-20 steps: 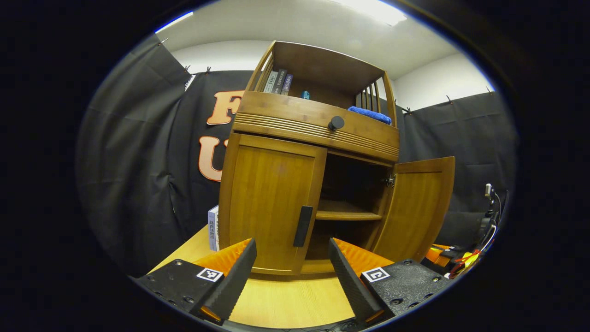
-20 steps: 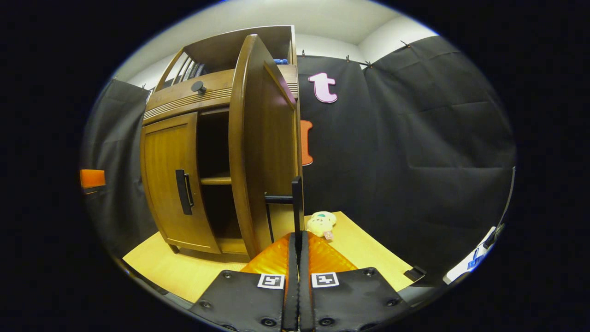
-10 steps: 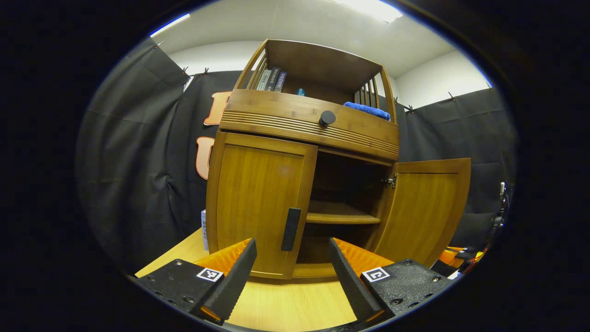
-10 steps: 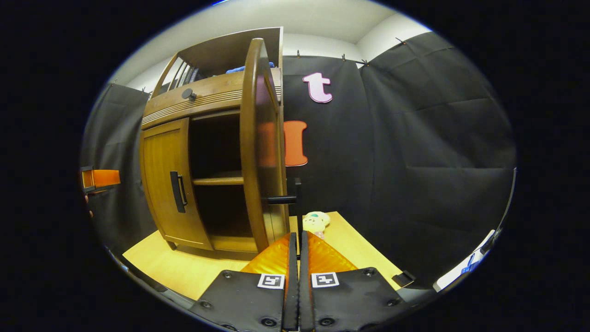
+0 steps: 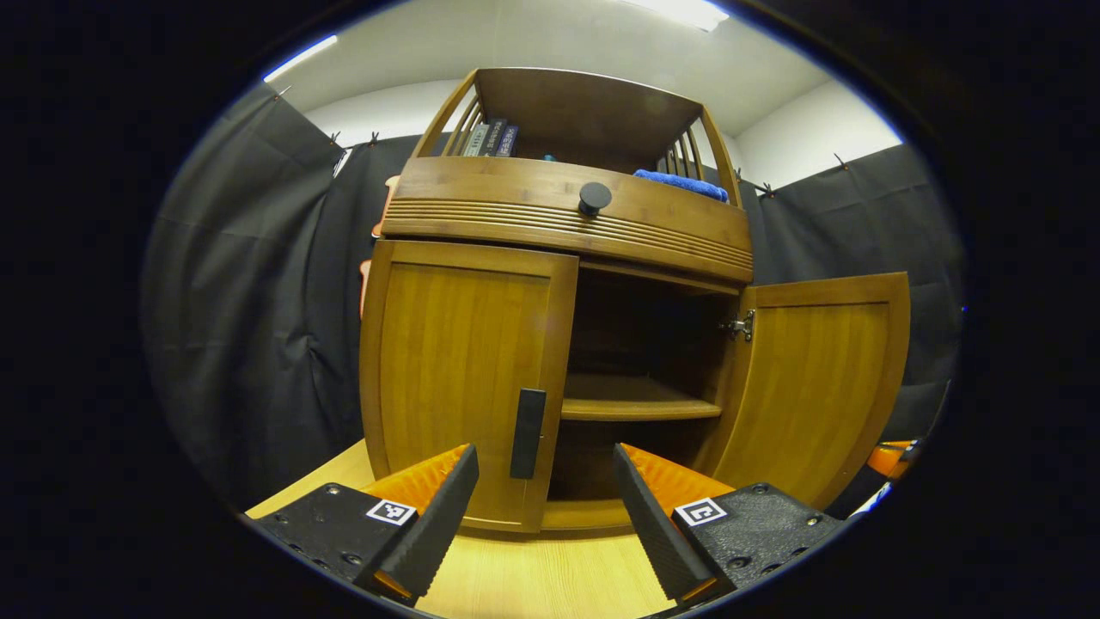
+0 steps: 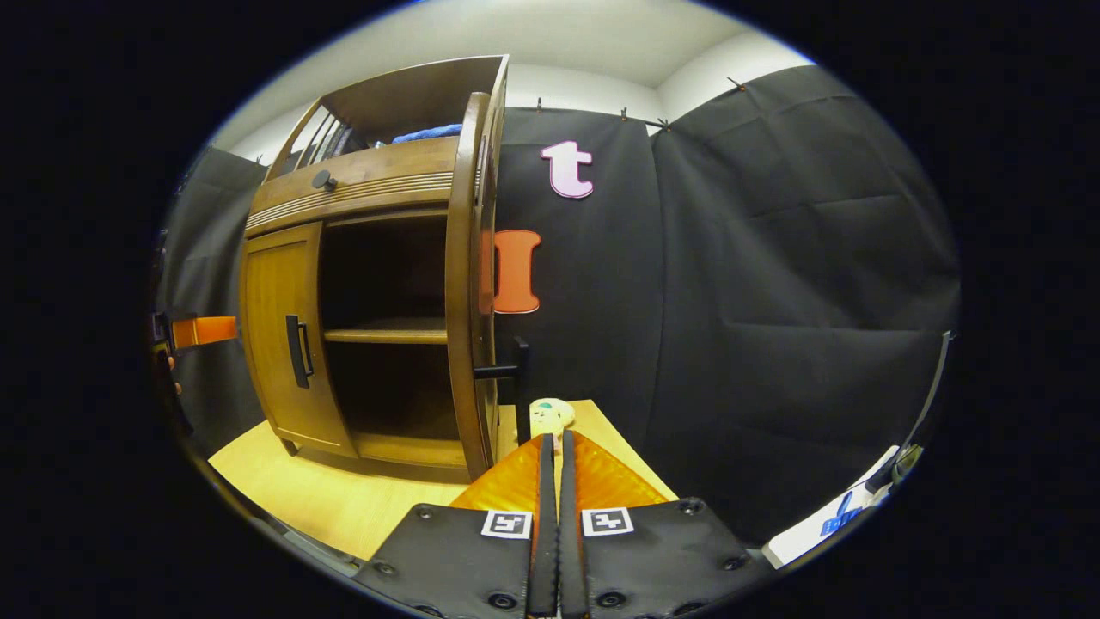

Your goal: Open the right door of the double-door shoe cabinet with the right hand, and open the left door with the left hand.

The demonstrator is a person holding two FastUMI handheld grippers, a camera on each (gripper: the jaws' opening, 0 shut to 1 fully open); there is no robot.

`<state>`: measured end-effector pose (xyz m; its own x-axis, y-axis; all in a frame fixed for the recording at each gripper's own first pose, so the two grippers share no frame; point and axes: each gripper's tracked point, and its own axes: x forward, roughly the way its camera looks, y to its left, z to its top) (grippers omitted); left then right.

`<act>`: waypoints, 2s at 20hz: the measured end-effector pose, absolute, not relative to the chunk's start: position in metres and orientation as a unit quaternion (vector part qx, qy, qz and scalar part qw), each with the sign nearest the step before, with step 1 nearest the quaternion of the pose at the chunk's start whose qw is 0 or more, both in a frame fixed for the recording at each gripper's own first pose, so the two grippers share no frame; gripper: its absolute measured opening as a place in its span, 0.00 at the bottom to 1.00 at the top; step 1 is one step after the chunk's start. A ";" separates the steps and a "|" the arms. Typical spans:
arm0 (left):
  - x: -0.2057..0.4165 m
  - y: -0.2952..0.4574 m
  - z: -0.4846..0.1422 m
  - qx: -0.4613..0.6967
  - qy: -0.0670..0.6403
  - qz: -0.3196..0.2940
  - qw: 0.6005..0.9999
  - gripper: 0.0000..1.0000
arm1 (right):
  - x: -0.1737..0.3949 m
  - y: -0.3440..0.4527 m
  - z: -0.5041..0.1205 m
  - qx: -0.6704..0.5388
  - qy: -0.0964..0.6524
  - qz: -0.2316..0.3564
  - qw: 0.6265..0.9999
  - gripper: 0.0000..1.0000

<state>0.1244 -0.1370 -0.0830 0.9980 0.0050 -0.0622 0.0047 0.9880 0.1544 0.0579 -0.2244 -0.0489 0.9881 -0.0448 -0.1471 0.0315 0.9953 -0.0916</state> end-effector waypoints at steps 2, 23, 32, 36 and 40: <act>0.141 -0.137 -0.089 0.081 0.031 0.001 0.996 0.91 | 0.056 -0.225 -0.045 -0.046 0.072 -0.020 0.996 0.08; 0.258 -0.086 -0.150 0.050 0.044 0.051 0.996 0.98 | 0.053 -0.225 -0.030 -0.020 0.075 -0.023 0.997 1.00; 0.271 -0.085 -0.166 0.025 0.050 0.040 0.998 0.75 | 0.048 -0.231 -0.038 -0.008 0.086 -0.036 0.996 1.00; 0.276 -0.091 -0.162 0.045 0.043 0.029 0.998 0.59 | 0.047 -0.227 -0.040 -0.006 0.090 -0.039 0.995 0.97; 0.279 -0.092 -0.158 0.073 0.037 0.032 0.996 0.31 | 0.044 -0.223 -0.039 -0.006 0.091 -0.042 0.995 1.00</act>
<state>0.2795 -0.0925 -0.1576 0.9952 0.0683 -0.0700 -0.0574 0.9874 0.1474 0.0444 -0.2230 -0.0394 0.9800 -0.0842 -0.1803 0.0821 0.9964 -0.0188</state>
